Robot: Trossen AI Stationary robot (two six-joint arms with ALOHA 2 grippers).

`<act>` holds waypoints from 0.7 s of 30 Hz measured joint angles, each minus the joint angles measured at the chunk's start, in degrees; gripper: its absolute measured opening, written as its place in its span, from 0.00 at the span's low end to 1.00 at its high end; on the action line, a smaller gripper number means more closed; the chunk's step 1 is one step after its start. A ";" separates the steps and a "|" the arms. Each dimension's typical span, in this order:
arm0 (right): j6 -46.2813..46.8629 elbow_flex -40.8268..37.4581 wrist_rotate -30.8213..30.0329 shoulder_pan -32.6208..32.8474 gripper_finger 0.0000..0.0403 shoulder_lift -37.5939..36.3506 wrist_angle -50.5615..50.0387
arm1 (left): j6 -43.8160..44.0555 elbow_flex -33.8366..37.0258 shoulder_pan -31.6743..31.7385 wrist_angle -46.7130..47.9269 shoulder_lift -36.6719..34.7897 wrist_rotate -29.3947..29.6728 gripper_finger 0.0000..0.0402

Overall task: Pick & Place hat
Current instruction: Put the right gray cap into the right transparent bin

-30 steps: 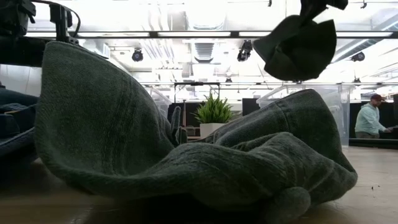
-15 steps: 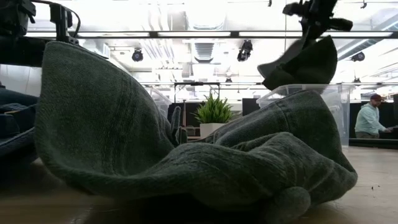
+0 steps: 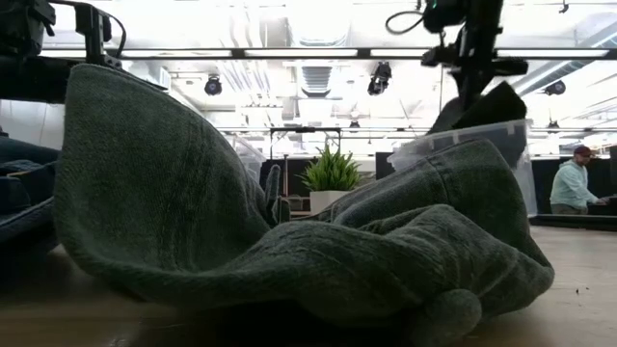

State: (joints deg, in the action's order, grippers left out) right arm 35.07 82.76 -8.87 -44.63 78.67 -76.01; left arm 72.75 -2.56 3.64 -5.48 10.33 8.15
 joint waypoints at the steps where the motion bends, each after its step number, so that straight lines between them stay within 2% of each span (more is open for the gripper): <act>1: -0.63 0.00 -0.05 -0.23 0.02 0.97 -0.18 | 0.00 -0.01 0.00 0.00 0.02 -0.01 0.00; 21: -2.71 0.05 2.51 -1.56 0.02 11.15 0.50 | 1.44 -0.01 0.00 0.02 0.02 0.01 0.00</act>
State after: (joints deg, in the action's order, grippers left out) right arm 32.35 82.81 -6.37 -46.18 89.82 -75.52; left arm 74.19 -2.57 3.64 -5.45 10.35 8.16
